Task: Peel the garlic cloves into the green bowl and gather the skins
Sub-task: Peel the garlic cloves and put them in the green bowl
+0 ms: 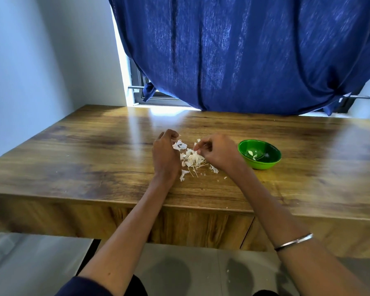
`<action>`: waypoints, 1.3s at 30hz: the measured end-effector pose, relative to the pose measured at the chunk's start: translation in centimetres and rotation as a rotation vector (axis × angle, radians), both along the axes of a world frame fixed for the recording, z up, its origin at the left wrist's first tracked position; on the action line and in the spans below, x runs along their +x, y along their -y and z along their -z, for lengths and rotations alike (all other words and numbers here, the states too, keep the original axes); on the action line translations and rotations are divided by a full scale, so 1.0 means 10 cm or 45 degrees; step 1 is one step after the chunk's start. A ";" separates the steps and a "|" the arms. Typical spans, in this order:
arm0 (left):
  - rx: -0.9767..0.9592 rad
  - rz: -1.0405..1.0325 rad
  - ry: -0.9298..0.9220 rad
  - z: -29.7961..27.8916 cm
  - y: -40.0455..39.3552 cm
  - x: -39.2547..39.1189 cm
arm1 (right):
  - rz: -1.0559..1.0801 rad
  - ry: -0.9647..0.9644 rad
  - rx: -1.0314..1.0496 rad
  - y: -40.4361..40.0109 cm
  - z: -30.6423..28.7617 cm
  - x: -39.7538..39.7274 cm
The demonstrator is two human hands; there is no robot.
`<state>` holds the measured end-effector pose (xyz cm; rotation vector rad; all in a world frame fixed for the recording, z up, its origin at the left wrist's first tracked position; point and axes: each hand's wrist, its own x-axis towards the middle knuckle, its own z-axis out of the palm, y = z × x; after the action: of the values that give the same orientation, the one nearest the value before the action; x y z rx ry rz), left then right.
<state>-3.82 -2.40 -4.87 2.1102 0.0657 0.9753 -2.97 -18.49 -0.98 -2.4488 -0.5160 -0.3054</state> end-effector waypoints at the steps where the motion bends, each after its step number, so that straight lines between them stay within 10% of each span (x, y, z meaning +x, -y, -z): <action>1: 0.003 0.012 -0.008 0.00 -0.01 0.01 | 0.025 0.024 -0.024 -0.05 0.01 0.00; 14: -0.066 0.050 -0.045 -0.01 0.02 0.00 | 0.092 0.079 -0.424 -0.24 0.06 0.08; 26: 0.098 0.274 0.089 0.01 0.08 0.04 | 0.071 -0.352 1.038 0.12 0.09 0.10; 39: -0.115 0.450 0.032 0.00 0.13 0.06 | -0.015 -0.348 1.184 0.05 0.25 0.05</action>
<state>-3.18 -3.71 -4.83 1.9409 -0.2631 0.7712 -2.45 -18.95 -3.47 -1.5446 -0.1909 -0.1465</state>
